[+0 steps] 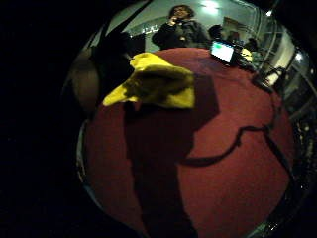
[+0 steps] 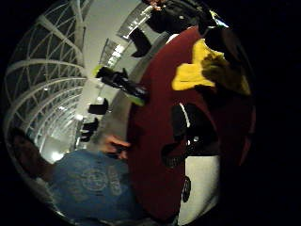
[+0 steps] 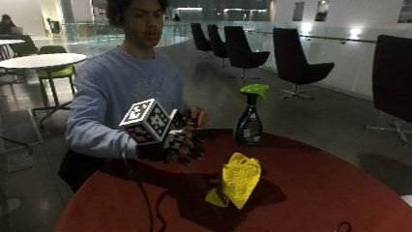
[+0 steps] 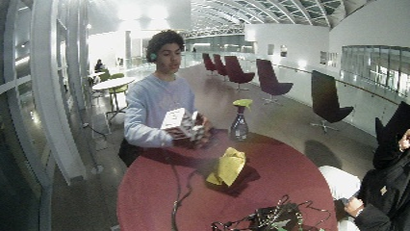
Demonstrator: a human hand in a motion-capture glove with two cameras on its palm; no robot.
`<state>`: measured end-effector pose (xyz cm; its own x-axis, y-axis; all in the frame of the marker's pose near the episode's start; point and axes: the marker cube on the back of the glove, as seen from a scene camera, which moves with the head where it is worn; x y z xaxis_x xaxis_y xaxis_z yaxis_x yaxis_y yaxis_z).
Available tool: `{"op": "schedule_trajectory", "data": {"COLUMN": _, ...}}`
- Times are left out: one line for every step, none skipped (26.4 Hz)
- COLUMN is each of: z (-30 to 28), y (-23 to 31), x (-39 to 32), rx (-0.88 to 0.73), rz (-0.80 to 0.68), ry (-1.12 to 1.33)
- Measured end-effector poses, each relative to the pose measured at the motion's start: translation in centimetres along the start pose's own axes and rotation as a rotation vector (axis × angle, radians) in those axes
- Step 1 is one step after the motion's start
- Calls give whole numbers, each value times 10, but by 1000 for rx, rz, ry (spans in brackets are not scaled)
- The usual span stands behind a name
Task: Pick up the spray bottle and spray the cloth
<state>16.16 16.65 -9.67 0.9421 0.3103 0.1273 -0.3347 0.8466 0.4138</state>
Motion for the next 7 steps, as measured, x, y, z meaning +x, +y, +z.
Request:
{"op": "schedule_trajectory", "data": {"z": -8, "y": 7, "x": 13, "rx": 8, "rz": 17, "ry": 23}}
{"op": "schedule_trajectory", "data": {"z": -15, "y": 13, "x": 24, "rx": 14, "rz": 33, "ry": 37}}
{"op": "schedule_trajectory", "data": {"z": -21, "y": 18, "x": 33, "rx": 19, "rz": 48, "ry": 47}}
{"op": "schedule_trajectory", "data": {"z": -27, "y": 22, "x": 40, "rx": 24, "rz": 61, "ry": 54}}
{"op": "schedule_trajectory", "data": {"z": -32, "y": 26, "x": 46, "rx": 28, "rz": 72, "ry": 59}}
{"op": "schedule_trajectory", "data": {"z": -37, "y": 29, "x": 50, "rx": 32, "rz": 80, "ry": 63}}
{"op": "schedule_trajectory", "data": {"z": -39, "y": 31, "x": 52, "rx": 34, "rz": 84, "ry": 65}}
